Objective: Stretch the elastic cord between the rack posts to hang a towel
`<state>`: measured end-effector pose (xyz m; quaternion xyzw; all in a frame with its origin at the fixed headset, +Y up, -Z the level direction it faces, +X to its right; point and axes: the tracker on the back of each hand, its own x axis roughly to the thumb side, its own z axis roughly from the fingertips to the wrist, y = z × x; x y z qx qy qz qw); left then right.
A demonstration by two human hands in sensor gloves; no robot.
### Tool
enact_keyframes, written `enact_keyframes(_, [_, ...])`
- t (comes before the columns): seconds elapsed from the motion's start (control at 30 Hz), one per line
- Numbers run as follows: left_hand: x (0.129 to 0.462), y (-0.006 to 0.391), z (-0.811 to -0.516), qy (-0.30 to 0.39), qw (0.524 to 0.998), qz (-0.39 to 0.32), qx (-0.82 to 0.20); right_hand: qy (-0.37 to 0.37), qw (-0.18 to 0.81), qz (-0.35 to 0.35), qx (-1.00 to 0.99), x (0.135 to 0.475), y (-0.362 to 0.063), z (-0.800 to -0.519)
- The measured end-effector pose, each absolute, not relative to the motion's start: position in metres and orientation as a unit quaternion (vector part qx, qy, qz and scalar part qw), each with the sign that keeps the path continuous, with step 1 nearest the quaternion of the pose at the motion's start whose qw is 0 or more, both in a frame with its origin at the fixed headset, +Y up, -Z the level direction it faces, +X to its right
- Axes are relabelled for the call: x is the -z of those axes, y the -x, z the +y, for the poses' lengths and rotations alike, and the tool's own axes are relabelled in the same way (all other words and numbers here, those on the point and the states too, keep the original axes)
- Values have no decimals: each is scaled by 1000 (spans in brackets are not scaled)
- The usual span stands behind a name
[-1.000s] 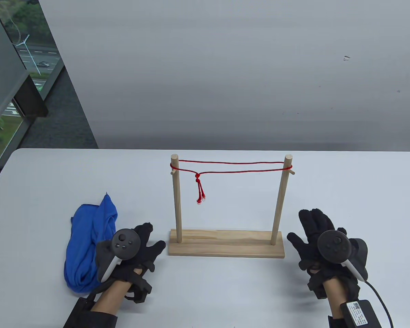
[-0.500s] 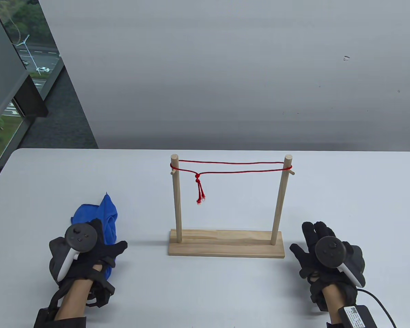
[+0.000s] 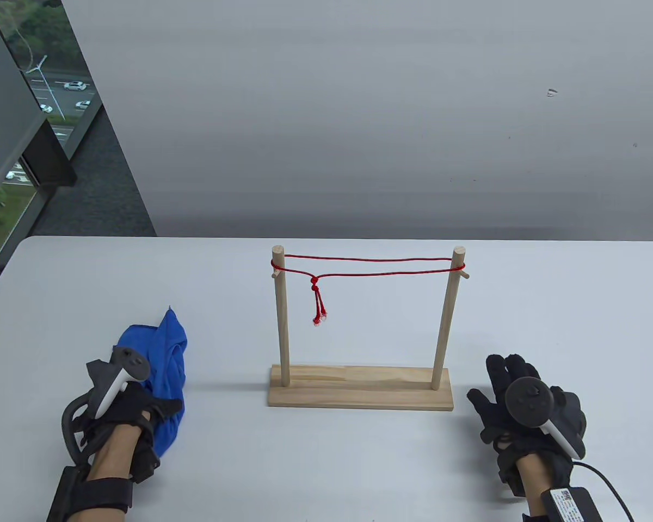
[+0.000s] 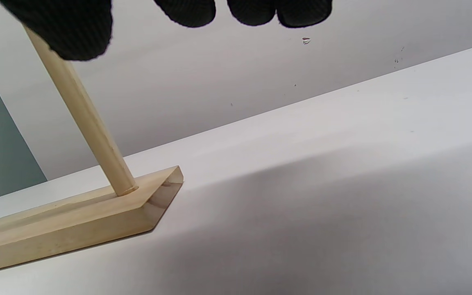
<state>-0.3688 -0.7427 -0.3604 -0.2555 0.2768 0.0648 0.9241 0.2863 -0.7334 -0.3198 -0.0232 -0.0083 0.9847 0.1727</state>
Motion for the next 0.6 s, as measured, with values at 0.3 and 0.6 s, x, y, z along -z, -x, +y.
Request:
enact_keyframes(0.3, [370,369,-758,268,920,284,-43,25,173,-7,-985,320,-287,-733])
enact_keyframes(0.6, [373,369,-761,206,939,274,-25,28,176,-15,-984,320,-289,-732])
